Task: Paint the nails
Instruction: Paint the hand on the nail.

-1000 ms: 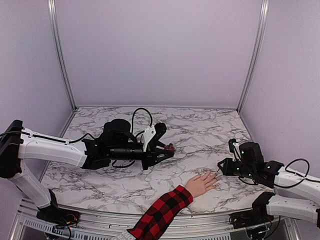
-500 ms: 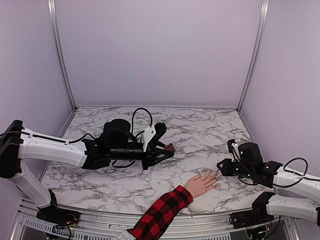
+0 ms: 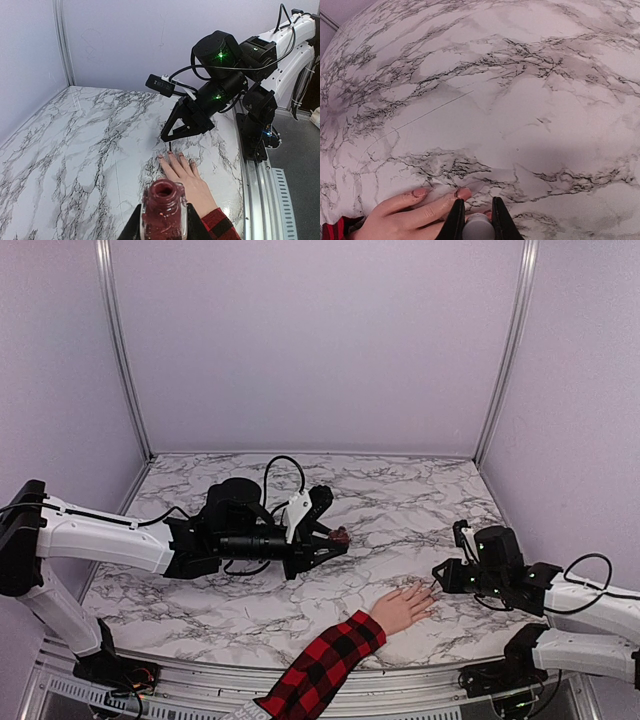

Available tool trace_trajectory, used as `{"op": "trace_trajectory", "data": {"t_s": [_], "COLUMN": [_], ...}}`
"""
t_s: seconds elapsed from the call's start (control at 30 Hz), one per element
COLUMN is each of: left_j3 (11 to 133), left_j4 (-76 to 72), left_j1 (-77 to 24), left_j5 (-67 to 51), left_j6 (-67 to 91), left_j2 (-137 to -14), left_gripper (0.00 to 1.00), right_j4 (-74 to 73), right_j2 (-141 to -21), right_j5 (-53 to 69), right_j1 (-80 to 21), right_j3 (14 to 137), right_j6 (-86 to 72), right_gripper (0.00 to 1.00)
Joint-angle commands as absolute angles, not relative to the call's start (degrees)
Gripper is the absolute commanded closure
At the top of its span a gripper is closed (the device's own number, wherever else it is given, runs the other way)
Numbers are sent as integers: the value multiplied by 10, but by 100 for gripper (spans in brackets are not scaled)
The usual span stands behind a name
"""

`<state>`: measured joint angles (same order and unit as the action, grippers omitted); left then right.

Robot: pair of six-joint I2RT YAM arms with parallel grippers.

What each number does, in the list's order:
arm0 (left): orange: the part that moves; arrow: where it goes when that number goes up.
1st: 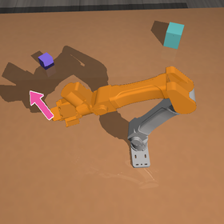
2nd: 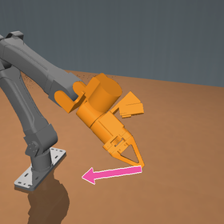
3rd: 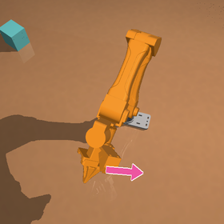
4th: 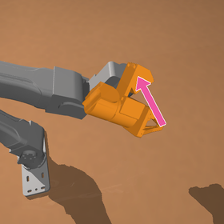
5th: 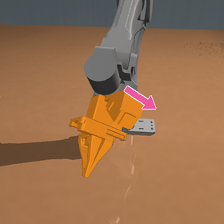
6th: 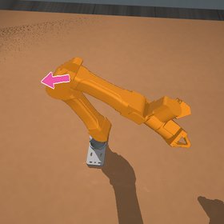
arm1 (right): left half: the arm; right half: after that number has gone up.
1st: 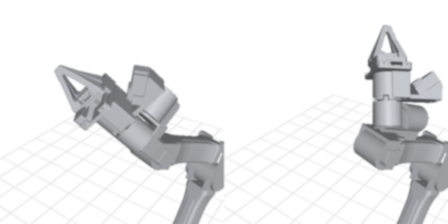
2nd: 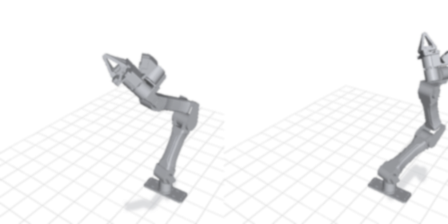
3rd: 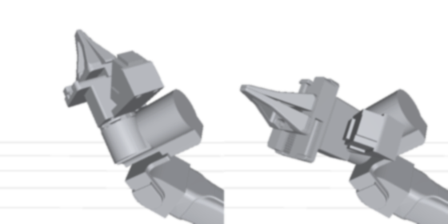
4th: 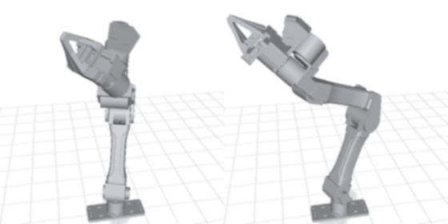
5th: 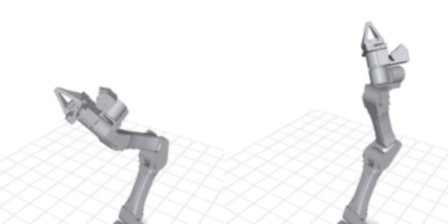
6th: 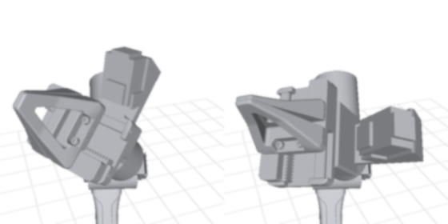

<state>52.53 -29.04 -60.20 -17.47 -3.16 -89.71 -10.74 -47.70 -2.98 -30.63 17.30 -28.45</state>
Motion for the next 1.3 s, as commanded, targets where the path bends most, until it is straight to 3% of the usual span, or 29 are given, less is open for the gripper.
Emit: {"op": "trace_trajectory", "data": {"t_s": [0.0,1.07,1.27], "left_j3": [533,548,548], "left_j4": [-315,-314,-314], "left_j1": [-599,-598,-598], "left_j5": [-178,-186,-188], "left_j6": [-32,-33,-30], "left_j2": [-898,-910,-912], "left_gripper": [100,100,100], "right_j4": [-92,-5,-6], "right_j2": [-481,-439,-478], "right_j5": [-34,33,26], "right_j1": [-303,-303,-303], "right_j3": [172,151,162], "right_j6": [-276,-187,-188], "right_gripper": [100,100,100]}}
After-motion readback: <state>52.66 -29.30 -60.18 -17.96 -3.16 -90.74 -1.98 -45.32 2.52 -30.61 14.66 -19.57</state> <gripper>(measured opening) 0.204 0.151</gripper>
